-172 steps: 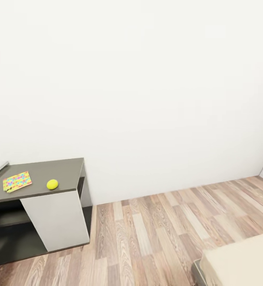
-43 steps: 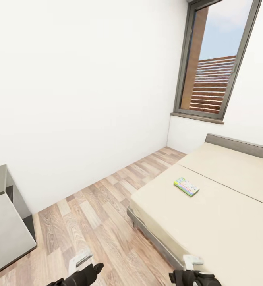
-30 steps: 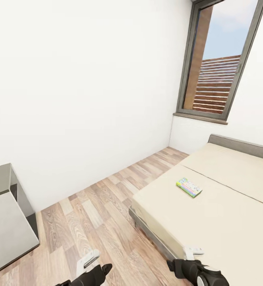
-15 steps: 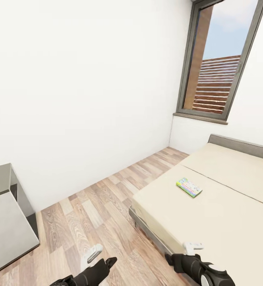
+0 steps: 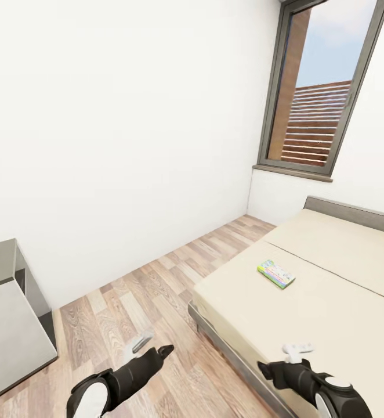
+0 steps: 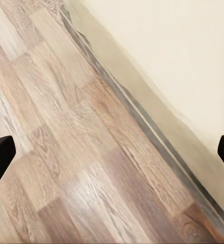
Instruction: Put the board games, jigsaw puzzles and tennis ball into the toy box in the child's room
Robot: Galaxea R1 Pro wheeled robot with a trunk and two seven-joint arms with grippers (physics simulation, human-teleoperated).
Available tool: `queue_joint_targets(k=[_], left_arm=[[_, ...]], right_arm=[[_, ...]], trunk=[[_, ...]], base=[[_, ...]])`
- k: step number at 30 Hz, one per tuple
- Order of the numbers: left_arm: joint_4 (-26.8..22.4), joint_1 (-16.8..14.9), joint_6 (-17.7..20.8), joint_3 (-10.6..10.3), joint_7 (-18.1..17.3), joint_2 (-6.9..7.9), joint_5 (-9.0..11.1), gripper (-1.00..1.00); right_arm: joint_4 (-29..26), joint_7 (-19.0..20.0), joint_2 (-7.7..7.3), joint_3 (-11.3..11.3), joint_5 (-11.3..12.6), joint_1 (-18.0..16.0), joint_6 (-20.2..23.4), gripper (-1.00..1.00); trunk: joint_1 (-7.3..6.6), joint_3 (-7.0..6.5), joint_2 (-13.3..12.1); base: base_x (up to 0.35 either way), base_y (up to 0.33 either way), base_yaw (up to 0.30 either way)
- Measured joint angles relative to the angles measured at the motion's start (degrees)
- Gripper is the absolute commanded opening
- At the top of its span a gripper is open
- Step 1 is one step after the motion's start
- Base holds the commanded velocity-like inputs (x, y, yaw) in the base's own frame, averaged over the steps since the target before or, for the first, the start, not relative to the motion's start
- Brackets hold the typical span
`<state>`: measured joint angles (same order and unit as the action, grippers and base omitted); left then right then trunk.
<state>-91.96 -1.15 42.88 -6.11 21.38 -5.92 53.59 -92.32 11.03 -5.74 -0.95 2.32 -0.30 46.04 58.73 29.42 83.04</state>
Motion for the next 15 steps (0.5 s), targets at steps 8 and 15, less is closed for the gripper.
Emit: queue_joint_targets(k=[8,15], left_arm=[[0.3,-1.5,-0.3,-2.0,0.1,0.02,0.0,1.00],[0.7,0.0,-2.1,-6.9,0.0,0.15,-0.3,1.00]], right_arm=[[0.0,5.3,-1.70,-0.4,-0.3,0.0,-0.4,1.00],[0.0,7.4,-2.18,-0.6,-0.5,0.2,-0.7,1.00]], trunk=[[0.00,0.00,0.0],[0.00,0.01,0.0]], base=[[0.000,0.000,0.000],[0.000,0.000,0.000]])
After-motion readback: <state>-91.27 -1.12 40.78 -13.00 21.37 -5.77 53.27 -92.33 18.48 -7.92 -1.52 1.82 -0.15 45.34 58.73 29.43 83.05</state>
